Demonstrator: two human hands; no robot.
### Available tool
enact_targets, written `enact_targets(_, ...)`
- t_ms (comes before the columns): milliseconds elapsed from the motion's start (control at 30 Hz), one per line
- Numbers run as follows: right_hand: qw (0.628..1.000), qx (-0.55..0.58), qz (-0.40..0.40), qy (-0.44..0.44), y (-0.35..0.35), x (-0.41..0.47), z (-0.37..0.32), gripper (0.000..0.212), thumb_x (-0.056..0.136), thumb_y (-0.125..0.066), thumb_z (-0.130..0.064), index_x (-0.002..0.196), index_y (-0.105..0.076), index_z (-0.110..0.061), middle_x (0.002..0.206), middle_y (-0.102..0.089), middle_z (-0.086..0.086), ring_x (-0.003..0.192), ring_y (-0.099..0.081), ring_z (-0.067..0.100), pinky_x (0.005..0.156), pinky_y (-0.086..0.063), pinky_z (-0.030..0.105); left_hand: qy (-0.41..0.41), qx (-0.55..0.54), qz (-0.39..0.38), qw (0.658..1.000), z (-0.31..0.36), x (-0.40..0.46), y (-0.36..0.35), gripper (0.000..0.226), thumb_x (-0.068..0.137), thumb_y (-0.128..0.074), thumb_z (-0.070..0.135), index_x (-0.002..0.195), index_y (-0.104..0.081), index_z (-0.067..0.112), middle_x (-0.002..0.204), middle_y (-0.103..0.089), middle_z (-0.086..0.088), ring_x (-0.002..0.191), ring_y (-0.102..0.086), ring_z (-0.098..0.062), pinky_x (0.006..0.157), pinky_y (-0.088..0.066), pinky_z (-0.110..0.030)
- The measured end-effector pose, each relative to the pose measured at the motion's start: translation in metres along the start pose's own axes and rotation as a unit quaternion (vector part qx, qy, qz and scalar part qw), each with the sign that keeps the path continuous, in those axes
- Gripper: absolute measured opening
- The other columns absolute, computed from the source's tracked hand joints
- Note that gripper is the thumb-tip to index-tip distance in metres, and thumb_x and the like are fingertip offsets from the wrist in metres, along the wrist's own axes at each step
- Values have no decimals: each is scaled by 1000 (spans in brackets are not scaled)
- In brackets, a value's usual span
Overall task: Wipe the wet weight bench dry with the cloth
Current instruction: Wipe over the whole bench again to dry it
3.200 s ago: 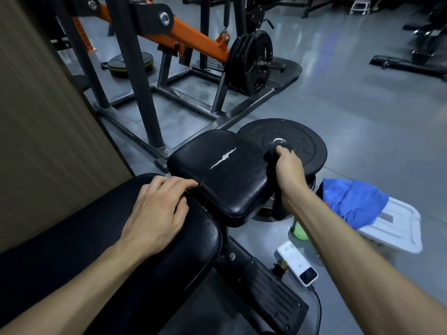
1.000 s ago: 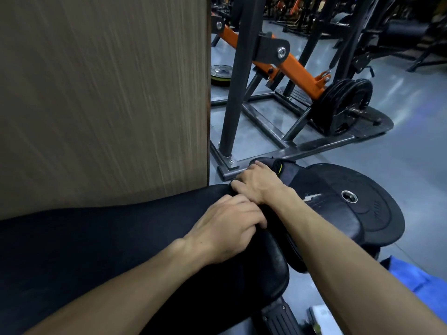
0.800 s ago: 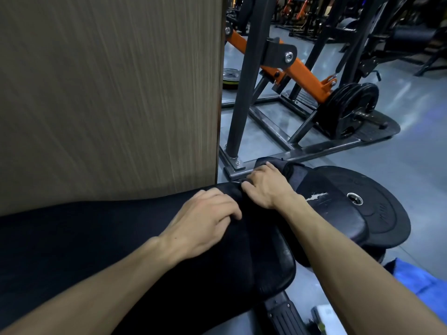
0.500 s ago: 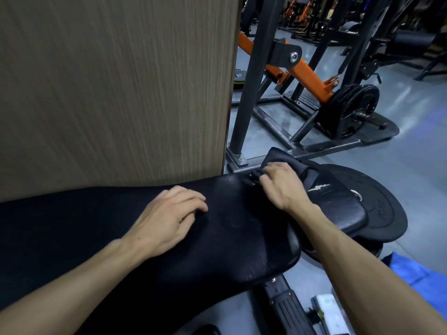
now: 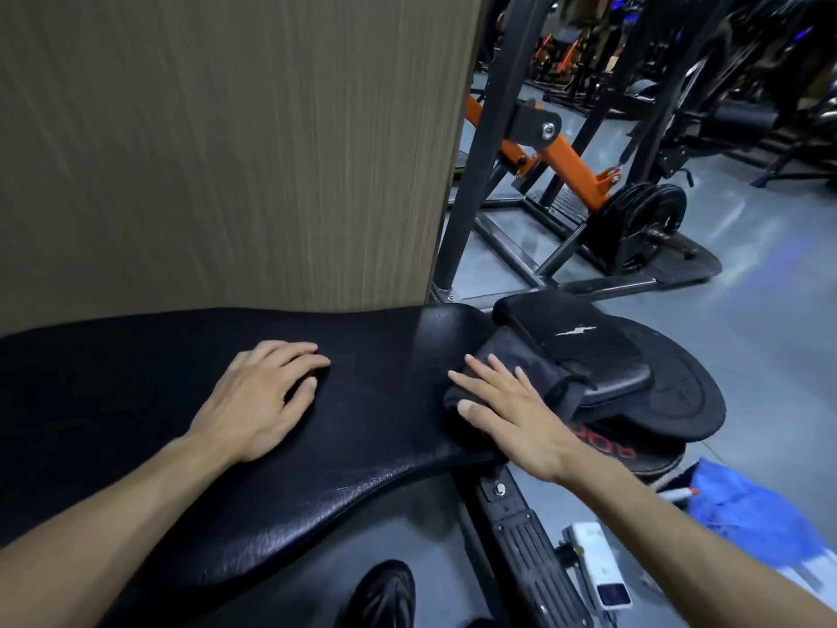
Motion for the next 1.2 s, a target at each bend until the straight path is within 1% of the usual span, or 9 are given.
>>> enact_targets(100,999,-27,-29,-3,11,10,20,53,102,-16,-61,153,-25,-49,164,-6,-22,151,8,0,124,8,38,8,4,-4,1000,2,4,-1,50,95,-27,51,133,-57,38,143,-51,20,133,-40,-8,110,-29,-34)
enact_targets(233,993,-120,3,-18,17,40,50,69,91,-7,-69,155,-17,-47,166,-3,-17,153,5,6,125,2,43,20,1,0,1000,2,5,-2,50,94,-27,51,133,-56,39,142,-49,24,133,-38,-4,109,-24,-27)
enact_targets(433,989,-137,36,-31,19,104,64,56,105,-25,-52,159,-17,-37,168,-9,-5,155,-3,16,124,1,38,19,8,-13,1000,1,9,-3,43,96,-31,49,133,-53,42,143,-46,27,133,-34,0,109,-22,-27)
enact_targets(567,989,-131,52,-44,23,148,64,59,103,-25,-55,158,-25,-32,165,-23,1,152,-18,19,124,-11,36,25,0,-10,1000,1,9,-3,40,97,-35,47,132,-53,43,143,-44,29,133,-32,2,109,-22,-26)
enact_targets(700,983,-152,49,-87,27,187,54,61,98,-19,-65,148,-41,-38,152,-47,4,137,-44,30,108,-34,43,27,-4,-3,1000,1,9,-4,37,98,-38,45,132,-54,44,143,-45,29,134,-33,1,110,-24,-27)
enact_targets(867,968,-206,-19,-145,22,232,20,74,91,-11,-73,135,-57,-35,141,-57,13,125,-53,35,94,-38,45,24,-3,-1,1000,-2,9,-6,38,97,-39,43,132,-54,41,144,-46,26,135,-33,-1,110,-22,-24)
enact_targets(1000,973,-201,-79,-83,-19,265,-58,77,92,-18,-74,133,-59,-24,143,-56,12,129,-52,32,98,-38,42,29,-11,5,1000,-1,10,-5,39,96,-41,42,131,-56,38,145,-48,23,134,-35,-4,110,-24,-25)
enact_targets(1100,980,-171,-98,0,-61,275,-123,72,92,-20,-72,132,-59,-26,139,-59,10,127,-53,32,96,-37,43,27,-10,2,1000,0,10,-2,39,96,-40,42,132,-56,39,146,-49,22,134,-36,-5,110,-25,-27)
enact_targets(1200,983,-163,-86,26,-61,266,-118,67,93,-22,-74,130,-56,-31,135,-61,13,123,-55,35,93,-39,43,31,-14,-2,999,0,9,-2,39,97,-40,42,133,-55,39,147,-48,22,134,-34,-4,109,-22,-24)
Point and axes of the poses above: each hand's wrist, its own x-axis towards the middle knuckle, its own y-axis out of the back of the hand, z = x × y, the point moved 1 cm from there along x, towards the middle knuckle
